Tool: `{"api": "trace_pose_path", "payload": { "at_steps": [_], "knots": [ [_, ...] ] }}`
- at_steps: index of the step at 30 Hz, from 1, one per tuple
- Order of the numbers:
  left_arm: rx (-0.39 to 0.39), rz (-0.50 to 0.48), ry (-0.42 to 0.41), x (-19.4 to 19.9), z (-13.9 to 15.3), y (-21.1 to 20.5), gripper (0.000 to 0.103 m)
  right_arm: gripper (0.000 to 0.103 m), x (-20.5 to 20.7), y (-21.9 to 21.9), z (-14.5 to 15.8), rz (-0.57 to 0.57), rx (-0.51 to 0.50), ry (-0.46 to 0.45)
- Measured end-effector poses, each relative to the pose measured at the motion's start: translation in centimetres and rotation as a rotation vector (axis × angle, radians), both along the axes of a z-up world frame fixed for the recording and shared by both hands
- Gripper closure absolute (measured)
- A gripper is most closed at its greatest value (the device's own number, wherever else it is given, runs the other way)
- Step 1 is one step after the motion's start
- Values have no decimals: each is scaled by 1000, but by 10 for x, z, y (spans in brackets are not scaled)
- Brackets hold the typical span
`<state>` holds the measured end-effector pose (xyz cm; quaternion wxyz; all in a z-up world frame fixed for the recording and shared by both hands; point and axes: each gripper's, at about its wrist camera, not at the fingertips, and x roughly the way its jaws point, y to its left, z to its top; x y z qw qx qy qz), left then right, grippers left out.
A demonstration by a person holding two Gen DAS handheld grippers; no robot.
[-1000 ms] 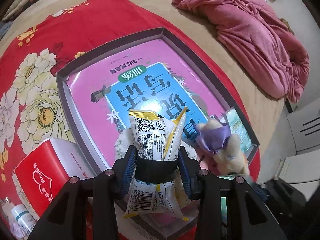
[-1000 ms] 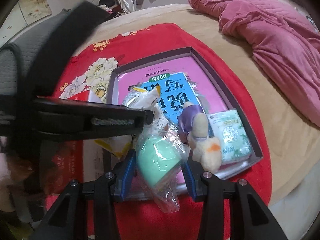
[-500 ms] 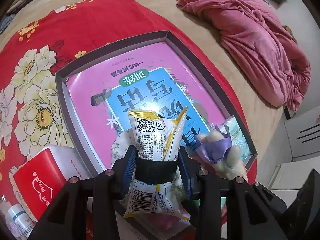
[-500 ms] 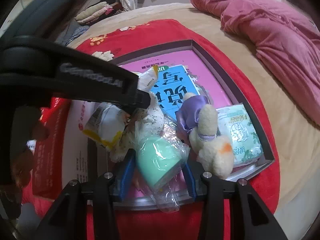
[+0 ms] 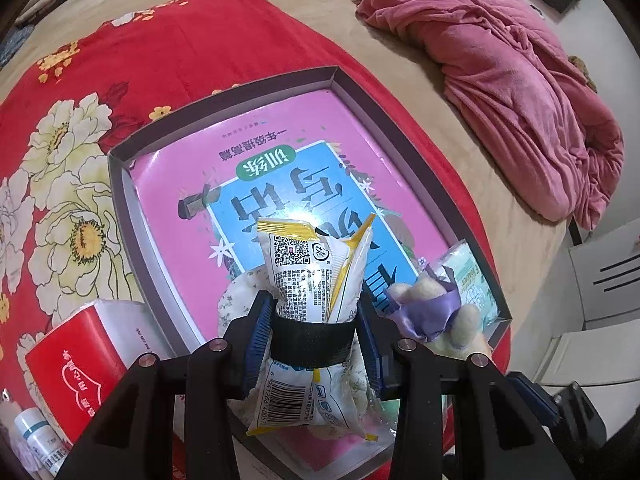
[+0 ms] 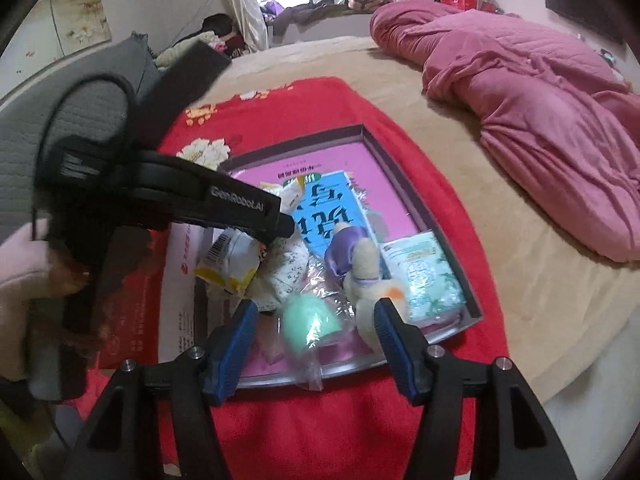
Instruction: Organize soft objects
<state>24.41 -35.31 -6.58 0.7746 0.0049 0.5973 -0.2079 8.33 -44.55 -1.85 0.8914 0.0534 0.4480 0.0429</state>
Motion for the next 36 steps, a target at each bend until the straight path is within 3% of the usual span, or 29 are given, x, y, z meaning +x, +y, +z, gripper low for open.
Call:
{"api": "trace_pose_path", "payload": {
  "at_steps": [16,19,26,29,36],
  "knots": [
    [26,-17,0,0,4,-6,59,43,-5,-4,19,-15,-29,-11],
    [19,-19,-9,-2,8,-5,52,43,0,-5,16,-35,-50,16],
    [10,-17,-27,-5,18,1,50,43,3,-11,17,-63,-39,25],
    [10,-14,-36,-8,23,5,41,43,3,-13,21,-67,-44,23],
    [47,-15,-72,-20,36,13,40,43,1,-13,29,-85,-47,15]
  ]
}}
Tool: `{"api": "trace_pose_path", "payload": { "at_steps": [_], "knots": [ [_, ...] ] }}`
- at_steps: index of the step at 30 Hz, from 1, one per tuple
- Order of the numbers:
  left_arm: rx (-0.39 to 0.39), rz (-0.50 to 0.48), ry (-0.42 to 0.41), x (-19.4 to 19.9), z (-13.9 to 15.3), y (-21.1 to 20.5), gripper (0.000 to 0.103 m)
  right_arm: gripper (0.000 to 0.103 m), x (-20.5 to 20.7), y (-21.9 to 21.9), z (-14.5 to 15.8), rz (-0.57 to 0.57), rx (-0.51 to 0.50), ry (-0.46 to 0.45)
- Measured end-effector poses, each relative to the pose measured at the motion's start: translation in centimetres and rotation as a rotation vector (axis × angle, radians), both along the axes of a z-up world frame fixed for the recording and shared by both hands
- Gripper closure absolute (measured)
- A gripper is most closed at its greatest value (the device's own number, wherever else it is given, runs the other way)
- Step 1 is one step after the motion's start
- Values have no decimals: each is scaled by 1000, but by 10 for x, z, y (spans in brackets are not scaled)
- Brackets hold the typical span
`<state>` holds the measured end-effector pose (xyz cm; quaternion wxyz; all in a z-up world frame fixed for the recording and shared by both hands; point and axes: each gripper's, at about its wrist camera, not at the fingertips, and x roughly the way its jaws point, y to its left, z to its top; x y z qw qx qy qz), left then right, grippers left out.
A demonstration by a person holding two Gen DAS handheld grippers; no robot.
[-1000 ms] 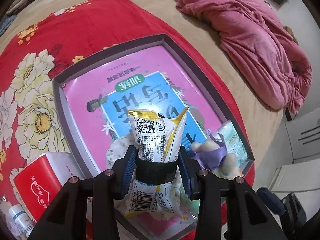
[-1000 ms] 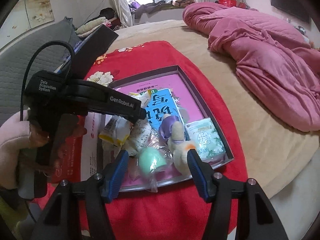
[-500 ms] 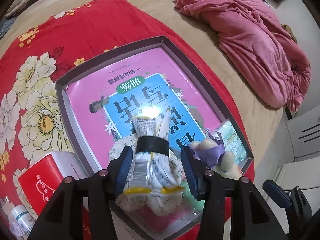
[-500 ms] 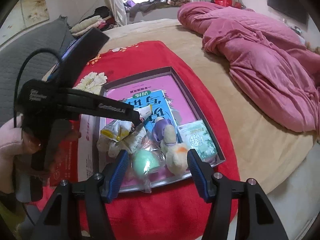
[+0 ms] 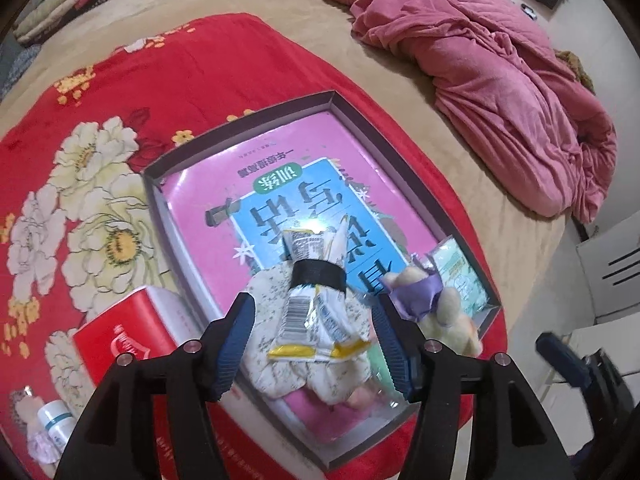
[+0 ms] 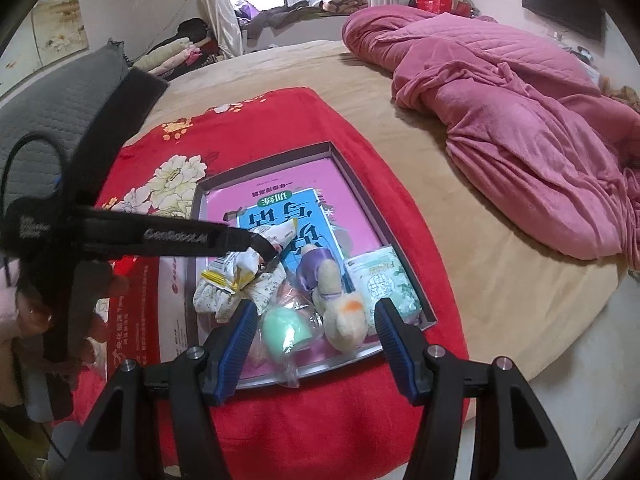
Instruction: Organize soft objects
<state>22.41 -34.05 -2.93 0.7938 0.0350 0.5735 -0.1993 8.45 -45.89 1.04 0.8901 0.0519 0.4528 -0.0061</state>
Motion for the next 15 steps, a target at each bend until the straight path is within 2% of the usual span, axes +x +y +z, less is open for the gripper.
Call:
{"api": "trace_pose_path", "payload": {
  "at_steps": [7,11,15],
  "knots": [
    [19,8,-22,-14,9,11,39,42,-1,-5,7,-38,8,1],
    [18,8,-35,-22,12,15,31,42,-1,-6,11,-51,-4,-2],
    [15,8,-41,-26,13,16,29,42,-1,-6,14,-57,-12,-3]
  ]
}}
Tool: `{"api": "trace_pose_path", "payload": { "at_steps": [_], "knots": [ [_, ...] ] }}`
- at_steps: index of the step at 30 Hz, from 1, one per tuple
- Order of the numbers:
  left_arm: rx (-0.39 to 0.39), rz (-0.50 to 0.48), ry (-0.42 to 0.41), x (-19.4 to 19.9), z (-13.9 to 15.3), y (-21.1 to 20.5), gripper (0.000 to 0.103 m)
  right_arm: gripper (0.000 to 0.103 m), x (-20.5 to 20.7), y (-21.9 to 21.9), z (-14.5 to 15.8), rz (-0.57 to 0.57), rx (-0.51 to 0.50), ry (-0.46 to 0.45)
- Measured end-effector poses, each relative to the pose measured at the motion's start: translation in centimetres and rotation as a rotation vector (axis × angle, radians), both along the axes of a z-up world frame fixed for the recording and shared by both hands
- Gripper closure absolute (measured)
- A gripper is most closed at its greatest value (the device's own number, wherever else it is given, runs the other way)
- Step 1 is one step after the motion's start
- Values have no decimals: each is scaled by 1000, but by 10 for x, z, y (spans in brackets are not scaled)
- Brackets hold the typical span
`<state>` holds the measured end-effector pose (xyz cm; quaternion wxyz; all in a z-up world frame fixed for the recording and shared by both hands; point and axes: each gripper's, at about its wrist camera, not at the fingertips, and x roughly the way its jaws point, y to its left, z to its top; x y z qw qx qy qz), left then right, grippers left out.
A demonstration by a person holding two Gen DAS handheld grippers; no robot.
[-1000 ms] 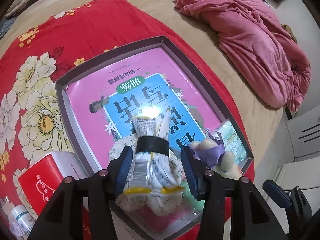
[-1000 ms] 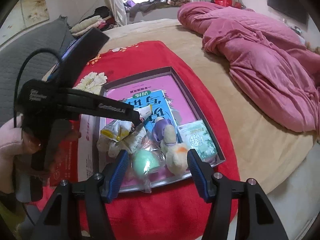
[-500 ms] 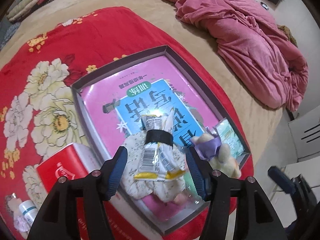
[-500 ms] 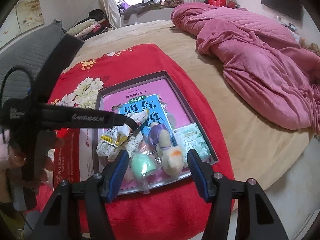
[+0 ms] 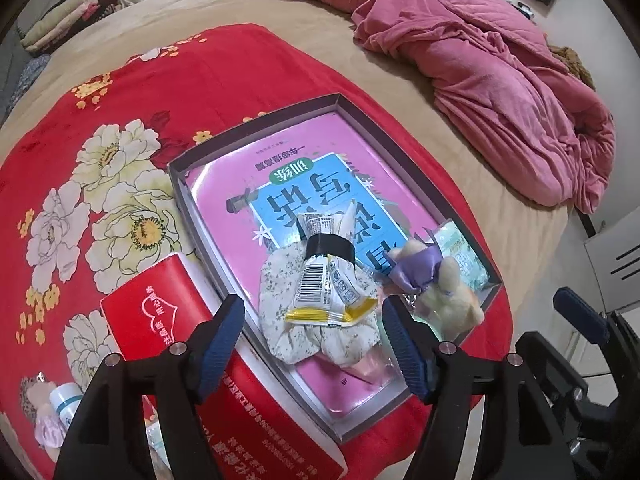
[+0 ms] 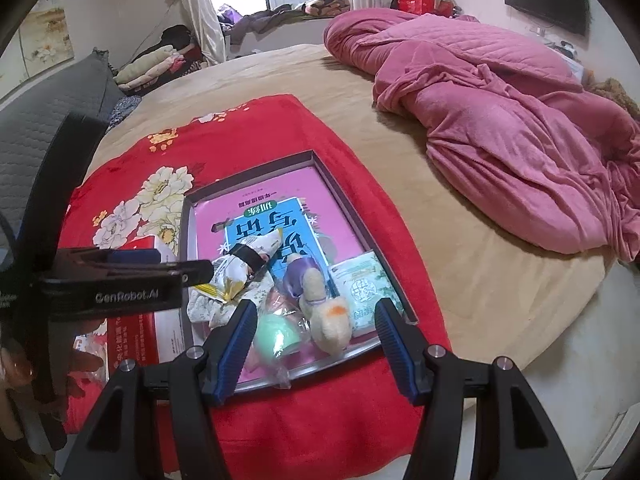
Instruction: Organize soft objects
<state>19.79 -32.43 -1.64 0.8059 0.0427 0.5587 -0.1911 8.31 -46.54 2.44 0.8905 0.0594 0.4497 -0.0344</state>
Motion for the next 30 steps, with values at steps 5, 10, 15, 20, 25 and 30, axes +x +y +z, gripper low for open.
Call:
{"api": "trace_pose_path", "payload": {
  "at_steps": [5,10,15,20,25,30],
  "knots": [
    [-4,13,-24,-7,4,6,28,42,1,2,-1,-9,-16,14],
    [7,18,-93,-18,15,14,27,42,0,4,-6,-22,-35,21],
    [3,17,-119,-31,26,21,26,40,0,2,-9,-43,-28,35],
    [40,50,-161,-46,37,31,26,29,-1,6,-4,-49,-41,34],
    [73,82,-220,-59,52,41,26,29,-2,12,7,-45,-49,15],
    [60,82,-239,-71,65,52,26,29,-5,16,20,-56,-51,-8]
  ]
}}
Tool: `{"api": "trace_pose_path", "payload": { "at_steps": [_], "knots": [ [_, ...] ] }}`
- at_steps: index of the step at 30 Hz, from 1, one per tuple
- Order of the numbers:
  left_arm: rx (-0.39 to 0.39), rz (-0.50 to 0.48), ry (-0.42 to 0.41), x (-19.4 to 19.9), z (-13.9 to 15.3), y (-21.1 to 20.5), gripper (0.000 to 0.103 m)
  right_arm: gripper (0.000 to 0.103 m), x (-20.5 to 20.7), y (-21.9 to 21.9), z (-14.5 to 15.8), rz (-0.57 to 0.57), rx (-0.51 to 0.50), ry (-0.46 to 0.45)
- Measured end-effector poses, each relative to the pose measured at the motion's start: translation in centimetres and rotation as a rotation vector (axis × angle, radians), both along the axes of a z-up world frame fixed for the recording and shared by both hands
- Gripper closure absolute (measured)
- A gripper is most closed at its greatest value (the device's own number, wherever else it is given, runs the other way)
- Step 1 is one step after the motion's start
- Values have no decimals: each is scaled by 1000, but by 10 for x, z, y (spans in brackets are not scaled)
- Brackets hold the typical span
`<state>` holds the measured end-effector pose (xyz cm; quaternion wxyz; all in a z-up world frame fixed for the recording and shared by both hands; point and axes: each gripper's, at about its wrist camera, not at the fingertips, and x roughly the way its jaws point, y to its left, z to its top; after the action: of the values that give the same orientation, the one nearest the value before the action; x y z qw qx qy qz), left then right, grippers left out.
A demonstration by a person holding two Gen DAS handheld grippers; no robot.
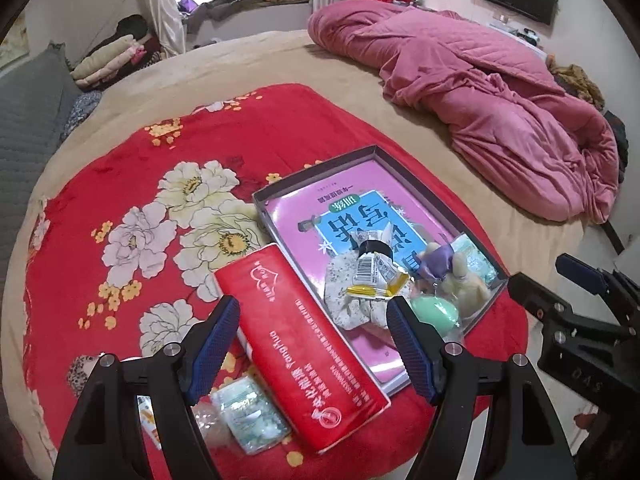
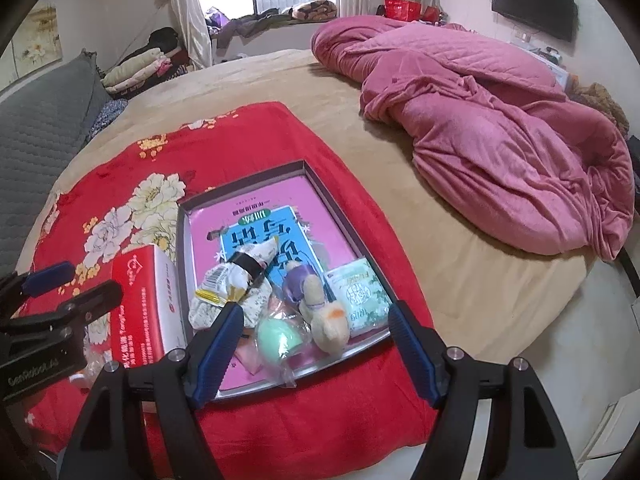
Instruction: Organize soft objects
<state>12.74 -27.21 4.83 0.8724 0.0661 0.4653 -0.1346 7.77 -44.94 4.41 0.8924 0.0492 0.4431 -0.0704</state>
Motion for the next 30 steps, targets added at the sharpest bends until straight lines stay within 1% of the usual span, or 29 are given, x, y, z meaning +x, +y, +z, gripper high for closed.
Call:
{"api": "trace_pose_path", "payload": {
  "at_steps": [8,18,22,30],
  "knots": [
    [-27,18,-15,-18,15,26,26,29,-6,7,20,-8,2,-40],
    [-70,44,-15,-35,28,60,26,29,-13,29,42,9,-6,-77],
    [-93,73,-3,-42,34,85,26,29,-18,38,54,22,-4,-95],
    [-103,146,-33,-56,58,141,26,28,-28,59,80,57,14,-152]
  ]
}}
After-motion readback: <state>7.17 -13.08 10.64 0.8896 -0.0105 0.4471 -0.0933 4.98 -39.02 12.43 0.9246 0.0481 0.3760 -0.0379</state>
